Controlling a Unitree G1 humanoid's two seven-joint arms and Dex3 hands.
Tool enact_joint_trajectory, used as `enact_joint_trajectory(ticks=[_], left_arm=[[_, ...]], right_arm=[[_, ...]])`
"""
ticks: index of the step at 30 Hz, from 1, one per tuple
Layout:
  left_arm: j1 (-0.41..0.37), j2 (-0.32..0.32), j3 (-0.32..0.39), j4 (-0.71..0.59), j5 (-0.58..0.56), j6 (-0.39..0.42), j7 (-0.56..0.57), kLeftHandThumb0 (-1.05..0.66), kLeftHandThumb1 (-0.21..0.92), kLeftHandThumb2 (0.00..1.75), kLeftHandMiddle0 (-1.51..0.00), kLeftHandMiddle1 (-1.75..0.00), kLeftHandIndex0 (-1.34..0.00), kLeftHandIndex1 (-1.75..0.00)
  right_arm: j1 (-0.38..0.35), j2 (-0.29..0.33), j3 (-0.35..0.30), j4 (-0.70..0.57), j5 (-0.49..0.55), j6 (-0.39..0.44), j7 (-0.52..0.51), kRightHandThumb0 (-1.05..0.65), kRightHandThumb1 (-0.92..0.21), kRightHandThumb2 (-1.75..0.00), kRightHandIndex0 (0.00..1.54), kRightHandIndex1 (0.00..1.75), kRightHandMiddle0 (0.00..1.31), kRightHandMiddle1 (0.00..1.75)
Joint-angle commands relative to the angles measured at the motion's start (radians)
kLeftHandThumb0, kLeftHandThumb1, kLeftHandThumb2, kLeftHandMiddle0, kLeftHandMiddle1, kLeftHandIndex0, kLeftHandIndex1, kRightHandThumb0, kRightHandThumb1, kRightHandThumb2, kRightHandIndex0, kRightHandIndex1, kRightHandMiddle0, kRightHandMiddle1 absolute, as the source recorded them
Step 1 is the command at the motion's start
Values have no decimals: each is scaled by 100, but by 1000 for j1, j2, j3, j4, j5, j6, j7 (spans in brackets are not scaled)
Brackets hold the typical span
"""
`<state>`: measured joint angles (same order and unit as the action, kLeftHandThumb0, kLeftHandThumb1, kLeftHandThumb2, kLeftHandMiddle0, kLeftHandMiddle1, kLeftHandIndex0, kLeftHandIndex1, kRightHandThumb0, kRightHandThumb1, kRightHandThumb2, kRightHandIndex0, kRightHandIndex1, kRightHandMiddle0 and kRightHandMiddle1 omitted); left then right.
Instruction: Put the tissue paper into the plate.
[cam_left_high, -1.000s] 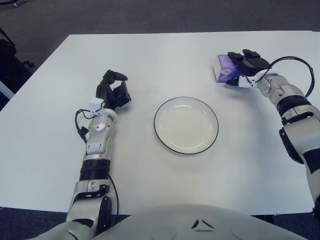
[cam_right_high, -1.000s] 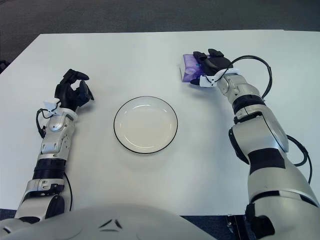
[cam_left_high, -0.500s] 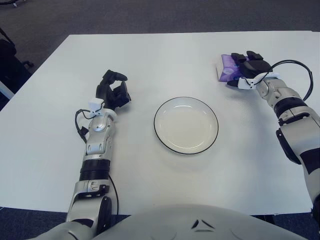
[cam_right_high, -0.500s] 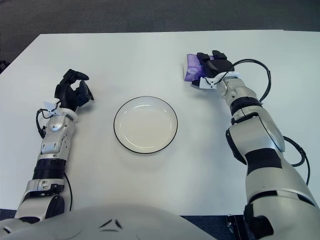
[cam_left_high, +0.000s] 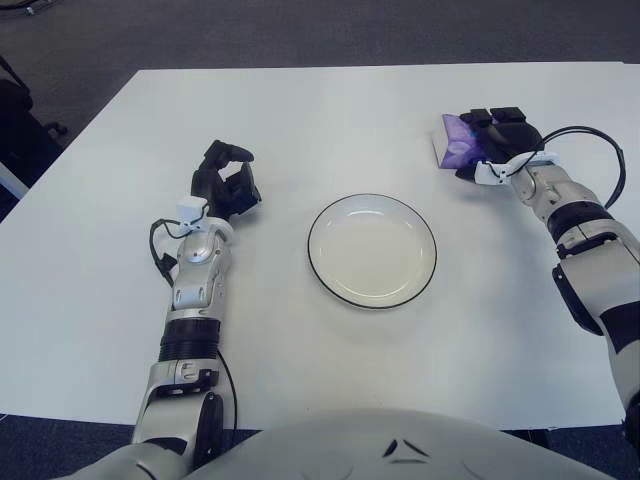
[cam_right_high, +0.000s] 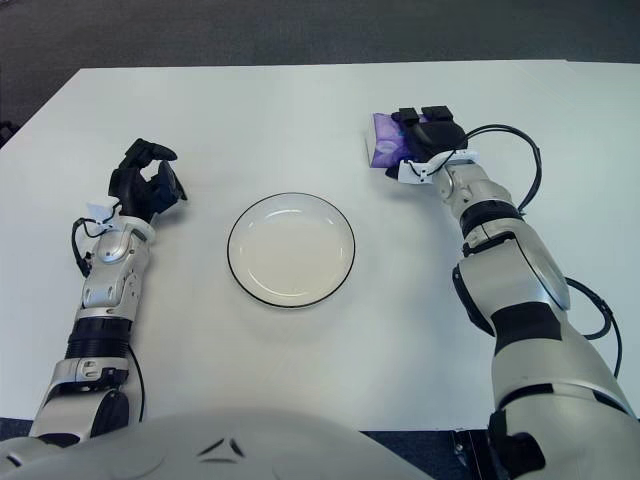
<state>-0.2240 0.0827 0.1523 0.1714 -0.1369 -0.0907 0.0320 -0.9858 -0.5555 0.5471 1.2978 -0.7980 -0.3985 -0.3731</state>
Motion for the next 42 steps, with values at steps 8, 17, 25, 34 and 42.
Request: enact_joint_trajectory(ticks=[8, 17, 25, 34, 42], left_arm=[[119, -50, -8, 64, 6, -8, 7, -41, 57, 100, -109, -175, -42, -175], [118, -53, -3, 63, -4, -1, 5, -41, 57, 100, -108, -175, -42, -175], [114, -48, -7, 68, -3, -5, -1, -41, 58, 99, -106, -175, -42, -175], [107, -43, -7, 80, -3, -7, -8, -41, 58, 99, -105, -175, -42, -175], [103, -42, -5, 83, -5, -5, -11, -41, 57, 100, -105, -175, -42, -175]], right_arm=[[113, -38, 51, -50, -31, -93, -76, -2, -55, -104, 38, 170, 24, 172], [174, -90, 45, -146, -18, -137, -101, 0, -33, -125, 62, 157, 44, 175], [284, -156, -2, -319, 19, -170, -77, 0, -18, -138, 76, 146, 59, 175], [351, -167, -64, -428, 68, -157, -7, 0, -13, -144, 79, 146, 62, 175], [396, -164, -126, -499, 120, -163, 28, 0, -12, -147, 80, 150, 61, 175]])
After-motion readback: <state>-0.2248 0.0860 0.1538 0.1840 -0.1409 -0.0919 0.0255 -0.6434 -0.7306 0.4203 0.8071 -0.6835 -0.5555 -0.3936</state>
